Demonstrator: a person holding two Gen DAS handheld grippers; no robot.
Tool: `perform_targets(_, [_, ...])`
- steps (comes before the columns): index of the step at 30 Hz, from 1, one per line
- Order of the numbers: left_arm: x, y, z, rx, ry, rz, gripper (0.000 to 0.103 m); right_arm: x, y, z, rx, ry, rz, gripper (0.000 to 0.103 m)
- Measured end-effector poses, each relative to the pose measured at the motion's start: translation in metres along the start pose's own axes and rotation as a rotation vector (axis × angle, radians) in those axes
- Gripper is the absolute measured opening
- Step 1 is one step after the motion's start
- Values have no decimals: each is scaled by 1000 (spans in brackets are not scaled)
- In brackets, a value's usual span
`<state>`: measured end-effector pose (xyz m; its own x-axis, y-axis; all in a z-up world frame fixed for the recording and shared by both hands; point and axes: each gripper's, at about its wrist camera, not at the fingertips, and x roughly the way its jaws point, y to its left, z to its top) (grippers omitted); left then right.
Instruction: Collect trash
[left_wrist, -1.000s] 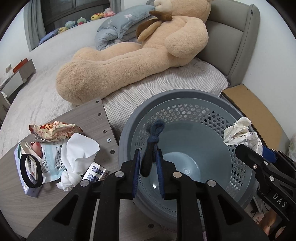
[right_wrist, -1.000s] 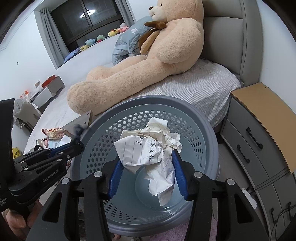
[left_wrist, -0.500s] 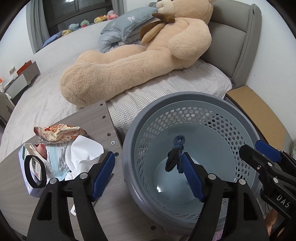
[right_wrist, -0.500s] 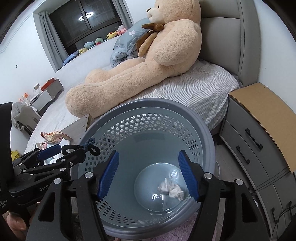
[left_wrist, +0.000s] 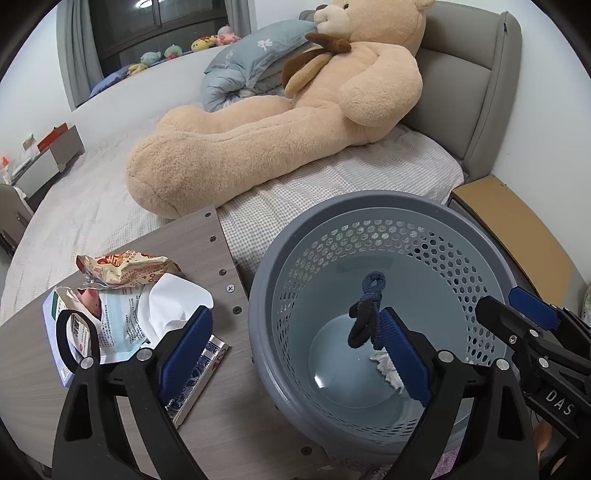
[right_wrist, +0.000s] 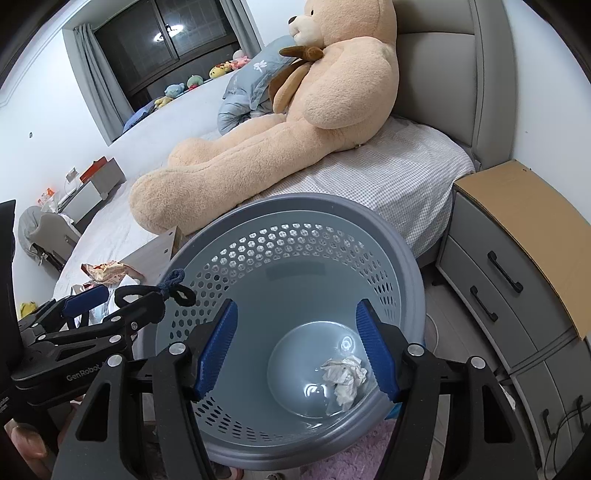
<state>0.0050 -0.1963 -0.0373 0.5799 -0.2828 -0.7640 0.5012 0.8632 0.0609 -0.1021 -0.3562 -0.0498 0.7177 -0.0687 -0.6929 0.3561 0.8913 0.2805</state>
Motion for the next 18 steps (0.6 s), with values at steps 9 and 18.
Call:
perform_targets(9, [-2, -5, -1, 14, 27, -21, 93, -8, -4, -1, 8, -11, -8, 64])
perform_targets(18, [6, -5, 2, 41, 118, -69, 94, -14, -5, -1, 12, -17, -14, 64])
